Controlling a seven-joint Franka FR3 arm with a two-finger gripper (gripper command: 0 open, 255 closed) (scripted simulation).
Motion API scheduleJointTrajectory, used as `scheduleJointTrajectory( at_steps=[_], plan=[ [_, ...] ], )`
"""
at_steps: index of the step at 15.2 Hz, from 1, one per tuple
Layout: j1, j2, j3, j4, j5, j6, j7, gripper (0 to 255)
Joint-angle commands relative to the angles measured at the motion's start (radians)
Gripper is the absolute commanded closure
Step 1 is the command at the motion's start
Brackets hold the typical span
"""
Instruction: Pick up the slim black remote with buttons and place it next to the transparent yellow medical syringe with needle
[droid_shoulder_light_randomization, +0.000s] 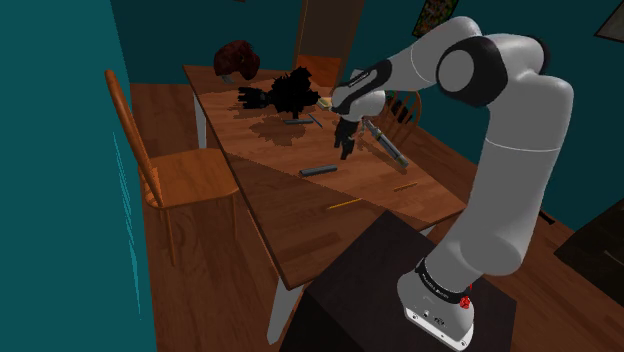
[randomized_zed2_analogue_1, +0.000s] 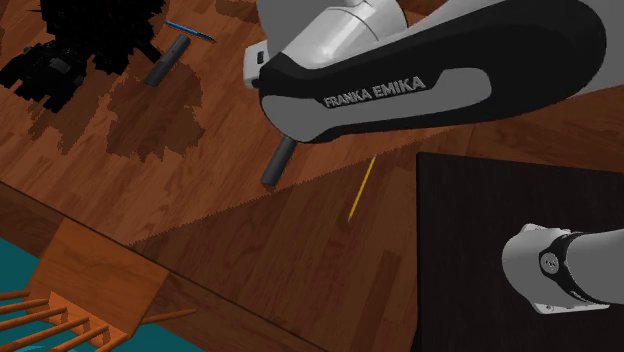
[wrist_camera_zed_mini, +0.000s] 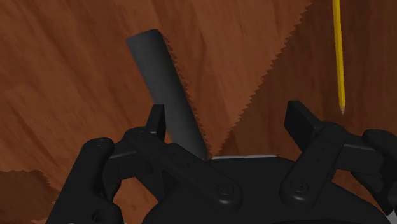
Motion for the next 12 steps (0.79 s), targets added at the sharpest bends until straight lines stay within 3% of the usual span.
scheduleJointTrajectory(
  at_steps=[1,7,12],
  plan=[
    [-0.031,0.079,0.031,0.065,0.033,0.0,-0.076,0],
    [-0.112,0.315,0.126,0.286,0.077,-0.01,-0.233,0],
    [-0.123,0.358,0.141,0.294,0.091,0.025,-0.245,0]
  ],
)
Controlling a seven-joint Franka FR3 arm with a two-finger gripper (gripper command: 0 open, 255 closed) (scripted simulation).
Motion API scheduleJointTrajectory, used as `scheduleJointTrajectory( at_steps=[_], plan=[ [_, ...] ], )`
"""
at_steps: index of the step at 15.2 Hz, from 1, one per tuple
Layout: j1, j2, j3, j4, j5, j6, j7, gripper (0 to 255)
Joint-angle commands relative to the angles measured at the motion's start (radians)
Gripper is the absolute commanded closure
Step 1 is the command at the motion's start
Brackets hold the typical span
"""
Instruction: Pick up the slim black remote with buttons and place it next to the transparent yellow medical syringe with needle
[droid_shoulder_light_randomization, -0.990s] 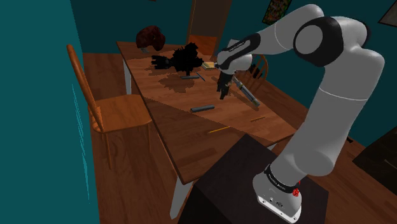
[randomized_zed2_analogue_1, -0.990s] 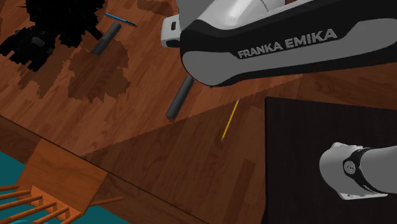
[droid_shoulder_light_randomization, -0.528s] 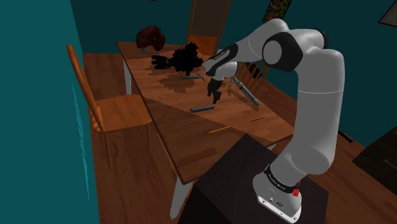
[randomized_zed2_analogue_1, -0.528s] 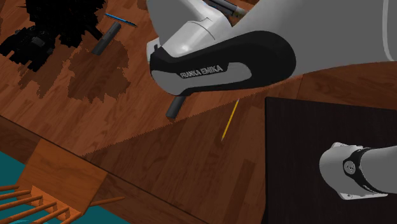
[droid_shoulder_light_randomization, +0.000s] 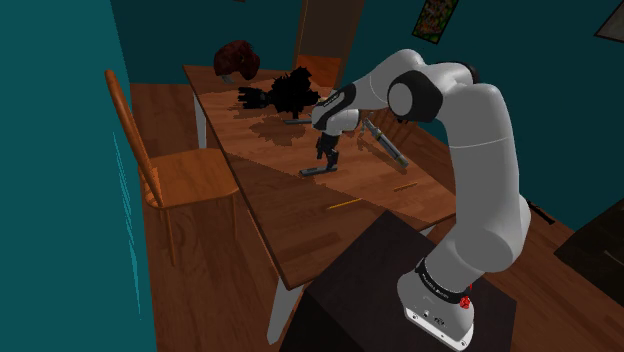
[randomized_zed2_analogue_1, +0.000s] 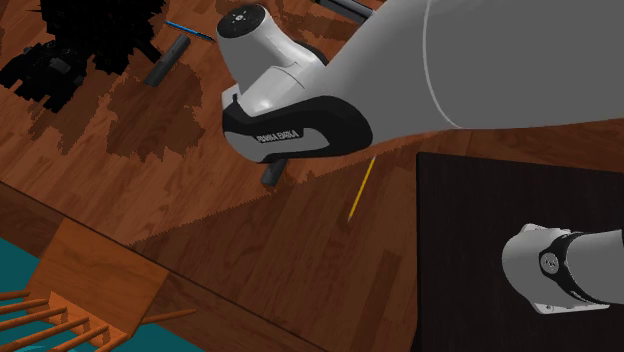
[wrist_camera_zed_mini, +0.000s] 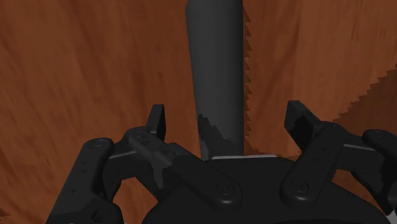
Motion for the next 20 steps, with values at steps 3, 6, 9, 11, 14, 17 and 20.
scheduleJointTrajectory(
  at_steps=[3,6,9,11,14,17,20],
  plan=[
    [-0.011,0.044,0.015,0.006,0.016,0.038,-0.011,0],
    [-0.011,0.044,0.015,0.006,0.016,0.038,-0.011,0],
    [-0.011,0.044,0.015,0.006,0.016,0.038,-0.011,0],
    [-0.011,0.044,0.015,0.006,0.016,0.038,-0.011,0],
    [-0.011,0.044,0.015,0.006,0.016,0.038,-0.011,255],
    [-0.012,0.044,0.015,0.005,0.016,0.039,-0.012,255],
    [-0.011,0.042,0.015,0.003,0.016,0.039,-0.011,255]
  ],
)
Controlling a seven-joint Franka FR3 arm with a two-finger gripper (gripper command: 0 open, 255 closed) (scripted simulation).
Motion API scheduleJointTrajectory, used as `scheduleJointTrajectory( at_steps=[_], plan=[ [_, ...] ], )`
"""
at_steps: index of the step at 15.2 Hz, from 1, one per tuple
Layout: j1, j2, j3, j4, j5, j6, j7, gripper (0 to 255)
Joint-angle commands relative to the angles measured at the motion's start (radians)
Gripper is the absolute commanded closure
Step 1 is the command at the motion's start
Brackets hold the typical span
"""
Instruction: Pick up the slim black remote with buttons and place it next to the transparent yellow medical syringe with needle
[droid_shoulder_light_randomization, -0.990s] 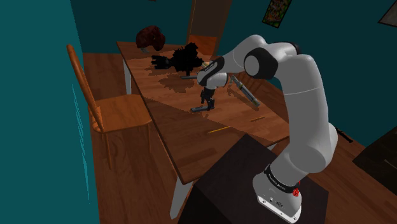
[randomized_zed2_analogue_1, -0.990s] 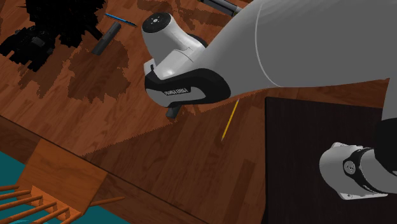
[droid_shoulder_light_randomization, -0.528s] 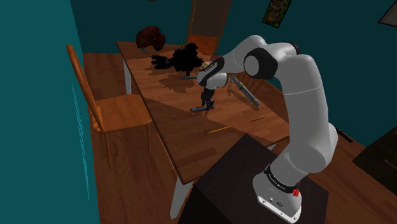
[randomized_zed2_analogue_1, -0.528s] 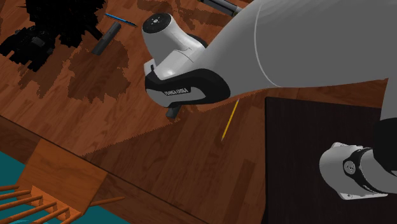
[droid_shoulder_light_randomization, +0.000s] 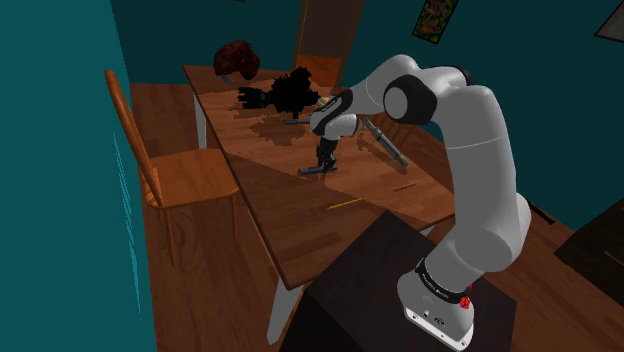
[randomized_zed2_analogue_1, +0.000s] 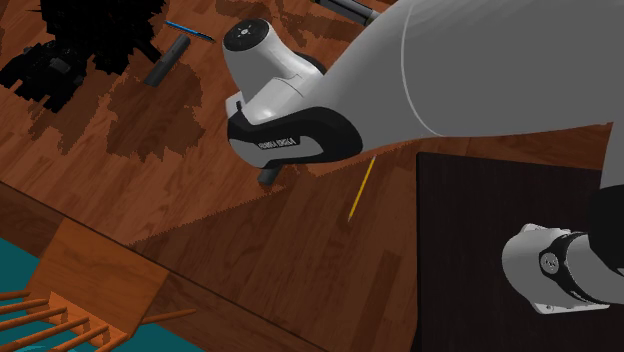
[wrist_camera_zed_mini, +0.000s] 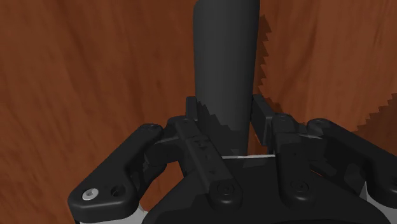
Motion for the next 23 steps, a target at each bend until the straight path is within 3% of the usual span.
scheduleJointTrajectory(
  at_steps=[1,23],
  plan=[
    [0.0,0.003,0.001,0.001,0.0,-0.003,0.001,255],
    [0.049,-0.206,-0.068,-0.016,-0.083,-0.19,0.046,255]
  ],
)
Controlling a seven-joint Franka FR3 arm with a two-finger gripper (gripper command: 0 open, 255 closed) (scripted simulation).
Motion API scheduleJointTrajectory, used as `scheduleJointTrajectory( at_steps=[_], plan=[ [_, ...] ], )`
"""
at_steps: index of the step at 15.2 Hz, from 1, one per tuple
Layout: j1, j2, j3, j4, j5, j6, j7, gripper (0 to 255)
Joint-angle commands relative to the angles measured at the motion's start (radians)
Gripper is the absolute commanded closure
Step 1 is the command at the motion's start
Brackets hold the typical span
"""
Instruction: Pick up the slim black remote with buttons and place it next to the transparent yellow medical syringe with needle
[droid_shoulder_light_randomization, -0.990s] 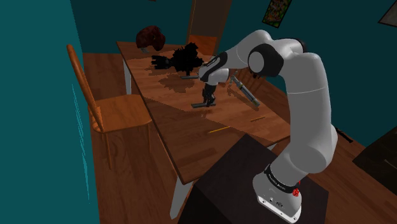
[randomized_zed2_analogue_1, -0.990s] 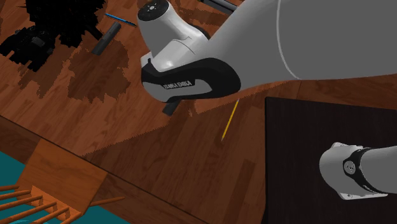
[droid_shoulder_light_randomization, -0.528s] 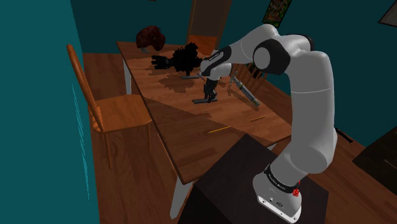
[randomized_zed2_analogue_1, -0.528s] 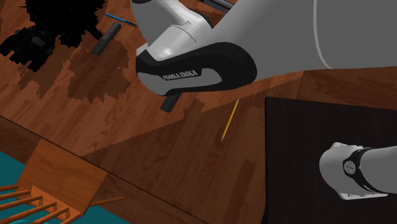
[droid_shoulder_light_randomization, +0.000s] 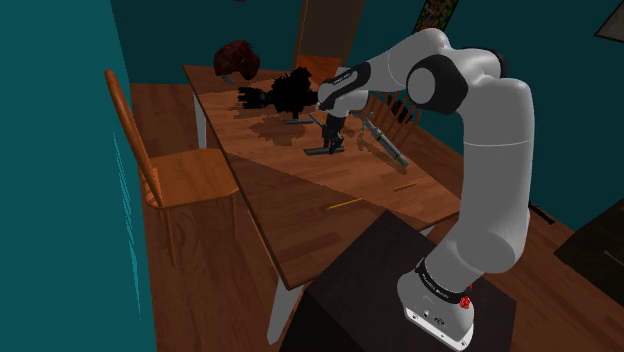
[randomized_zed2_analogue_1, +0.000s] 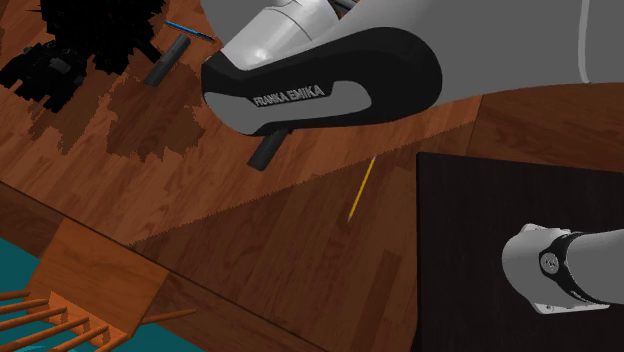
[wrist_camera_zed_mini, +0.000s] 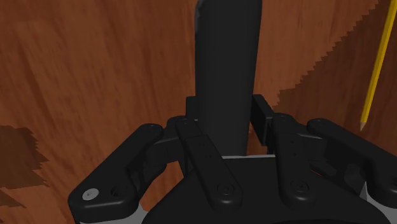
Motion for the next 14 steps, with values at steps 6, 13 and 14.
scheduleJointTrajectory(
  at_steps=[6,13,14],
  plan=[
    [0.011,-0.057,-0.018,0.017,-0.027,-0.071,0.016,255],
    [0.02,-0.105,-0.031,0.045,-0.051,-0.144,0.03,255],
    [0.021,-0.112,-0.033,0.05,-0.055,-0.154,0.032,255]
  ],
)
